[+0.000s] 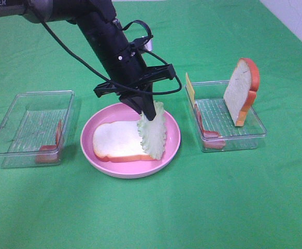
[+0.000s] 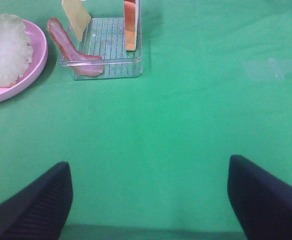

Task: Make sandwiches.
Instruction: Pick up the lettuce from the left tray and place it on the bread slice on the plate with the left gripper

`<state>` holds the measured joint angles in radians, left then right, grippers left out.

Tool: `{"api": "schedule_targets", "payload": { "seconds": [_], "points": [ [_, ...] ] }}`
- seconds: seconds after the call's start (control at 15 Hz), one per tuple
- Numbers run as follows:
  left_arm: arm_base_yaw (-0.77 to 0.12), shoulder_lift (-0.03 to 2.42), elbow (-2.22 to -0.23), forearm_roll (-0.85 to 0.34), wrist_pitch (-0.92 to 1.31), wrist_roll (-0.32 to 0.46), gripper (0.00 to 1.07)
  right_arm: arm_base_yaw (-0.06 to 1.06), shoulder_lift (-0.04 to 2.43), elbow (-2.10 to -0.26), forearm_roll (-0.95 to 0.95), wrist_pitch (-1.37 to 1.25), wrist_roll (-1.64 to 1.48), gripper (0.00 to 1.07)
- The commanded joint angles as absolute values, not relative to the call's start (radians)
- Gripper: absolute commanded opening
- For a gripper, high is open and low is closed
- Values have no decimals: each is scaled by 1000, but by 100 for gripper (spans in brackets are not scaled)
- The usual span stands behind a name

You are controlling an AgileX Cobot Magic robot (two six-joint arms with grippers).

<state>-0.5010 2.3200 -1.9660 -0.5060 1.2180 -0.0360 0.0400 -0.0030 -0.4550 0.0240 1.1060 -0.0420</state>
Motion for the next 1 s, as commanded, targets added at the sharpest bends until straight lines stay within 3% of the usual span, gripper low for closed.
{"api": "schedule_targets", "payload": {
  "seconds": [0.07, 0.47, 0.73, 0.8, 0.87, 1.0],
  "points": [
    [-506, 2324, -1968, -415, 1224, -72, 0, 37, -34, -454, 25, 1102, -45, 82],
    [-506, 2324, -1968, -233, 1217, -125, 0, 37, -34, -454, 25, 1102, -45, 82],
    [-506, 2324, -1968, -231, 1216, -124, 0, 37, -34, -454, 25, 1102, -45, 82],
    [-506, 2324, -1968, -231, 1208, -125, 7, 37, -34, -454, 25, 1102, -45, 82],
    [-506, 2324, -1968, -231, 1208, -125, 24, 37, -34, -454, 25, 1102, -45, 82],
    [-507, 2304, -1968, -205, 1210, -121, 82, 37, -34, -454, 25, 1102, -45, 82]
  ]
}}
